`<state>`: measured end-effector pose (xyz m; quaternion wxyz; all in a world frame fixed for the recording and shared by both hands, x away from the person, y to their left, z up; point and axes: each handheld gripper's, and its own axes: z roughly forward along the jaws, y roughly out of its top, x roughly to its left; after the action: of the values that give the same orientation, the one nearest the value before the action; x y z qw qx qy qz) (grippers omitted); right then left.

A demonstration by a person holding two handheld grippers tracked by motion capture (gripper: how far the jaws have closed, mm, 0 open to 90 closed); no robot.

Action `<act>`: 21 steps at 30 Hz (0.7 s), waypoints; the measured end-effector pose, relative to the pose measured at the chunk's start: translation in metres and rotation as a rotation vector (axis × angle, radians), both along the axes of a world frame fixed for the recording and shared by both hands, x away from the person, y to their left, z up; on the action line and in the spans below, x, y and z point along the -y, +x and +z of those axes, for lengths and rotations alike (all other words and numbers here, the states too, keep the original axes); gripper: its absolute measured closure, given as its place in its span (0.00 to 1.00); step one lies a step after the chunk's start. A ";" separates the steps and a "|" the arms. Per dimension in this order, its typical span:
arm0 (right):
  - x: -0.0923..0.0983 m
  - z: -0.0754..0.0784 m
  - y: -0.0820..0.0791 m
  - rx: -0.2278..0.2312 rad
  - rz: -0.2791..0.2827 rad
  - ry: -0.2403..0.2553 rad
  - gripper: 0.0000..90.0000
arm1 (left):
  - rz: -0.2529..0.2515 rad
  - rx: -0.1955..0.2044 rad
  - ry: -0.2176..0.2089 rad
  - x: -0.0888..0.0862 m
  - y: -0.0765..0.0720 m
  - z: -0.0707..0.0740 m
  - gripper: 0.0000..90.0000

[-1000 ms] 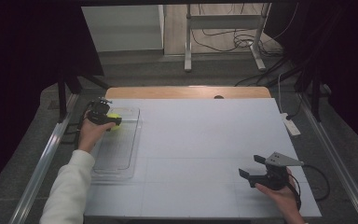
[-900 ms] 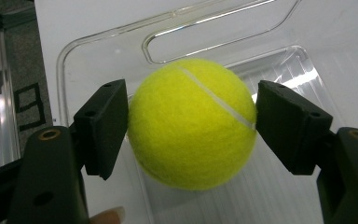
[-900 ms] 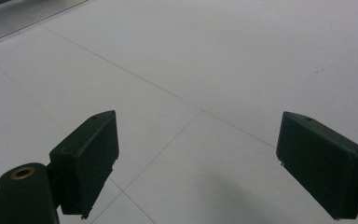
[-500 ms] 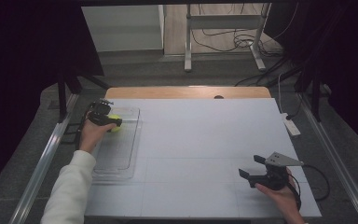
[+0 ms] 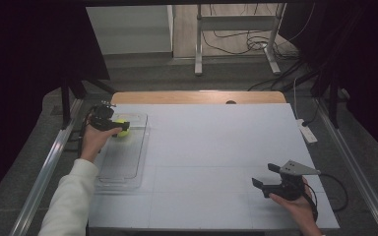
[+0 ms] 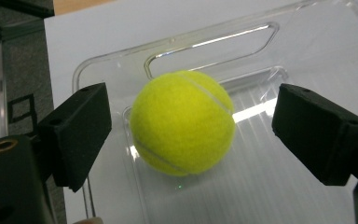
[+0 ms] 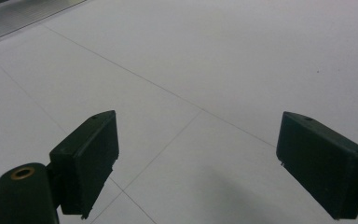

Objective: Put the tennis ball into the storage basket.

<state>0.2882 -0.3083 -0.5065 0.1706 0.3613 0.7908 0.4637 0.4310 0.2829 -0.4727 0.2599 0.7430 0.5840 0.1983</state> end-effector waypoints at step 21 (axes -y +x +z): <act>0.000 0.000 0.001 -0.001 0.001 0.003 0.14 | -0.094 0.110 -0.170 -0.007 -0.028 0.021 0.13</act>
<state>0.2888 -0.3087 -0.5064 0.1695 0.3613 0.7904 0.4648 0.4027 0.2902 -0.4518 0.3626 0.7328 0.5481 0.1762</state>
